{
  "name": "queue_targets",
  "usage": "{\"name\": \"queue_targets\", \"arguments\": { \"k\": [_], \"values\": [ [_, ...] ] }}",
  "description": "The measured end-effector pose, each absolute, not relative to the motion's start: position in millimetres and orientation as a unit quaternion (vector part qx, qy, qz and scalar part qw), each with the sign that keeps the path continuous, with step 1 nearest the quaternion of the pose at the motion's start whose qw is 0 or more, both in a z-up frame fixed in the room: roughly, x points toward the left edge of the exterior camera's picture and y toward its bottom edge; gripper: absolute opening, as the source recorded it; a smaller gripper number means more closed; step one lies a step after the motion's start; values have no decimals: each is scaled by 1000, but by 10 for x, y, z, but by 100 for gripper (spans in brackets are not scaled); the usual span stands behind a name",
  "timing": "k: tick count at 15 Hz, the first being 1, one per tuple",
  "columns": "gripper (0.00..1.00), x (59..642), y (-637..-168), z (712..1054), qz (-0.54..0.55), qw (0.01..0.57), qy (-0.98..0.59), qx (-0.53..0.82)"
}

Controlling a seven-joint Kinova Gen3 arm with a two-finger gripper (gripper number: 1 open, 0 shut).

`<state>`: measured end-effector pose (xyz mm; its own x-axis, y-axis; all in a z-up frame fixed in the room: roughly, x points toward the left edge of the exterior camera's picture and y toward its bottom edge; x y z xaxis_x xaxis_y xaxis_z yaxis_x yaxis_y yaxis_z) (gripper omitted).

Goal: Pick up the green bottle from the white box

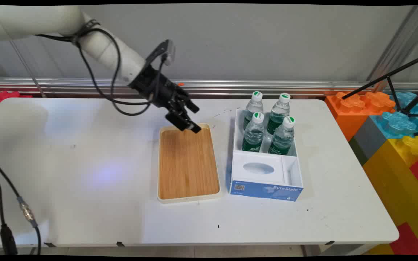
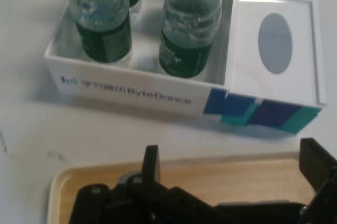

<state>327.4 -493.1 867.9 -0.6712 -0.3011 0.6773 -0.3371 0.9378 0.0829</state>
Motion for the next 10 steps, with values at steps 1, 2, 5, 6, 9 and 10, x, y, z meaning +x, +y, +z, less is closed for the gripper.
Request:
{"name": "queue_targets", "arguments": {
  "k": [1,2,5,6,9,10],
  "values": [
    [100,3207,-4962,8638,26,370,-913,169],
    [100,3152,-4982,8600,27,373,-913,165],
    [100,2959,-5030,8464,32,381,-912,150],
    [100,2923,-5040,8437,34,383,-911,149],
    [100,2744,-5095,8318,45,390,-908,145],
    [100,2688,-5117,8287,48,393,-907,146]
  ]
}}
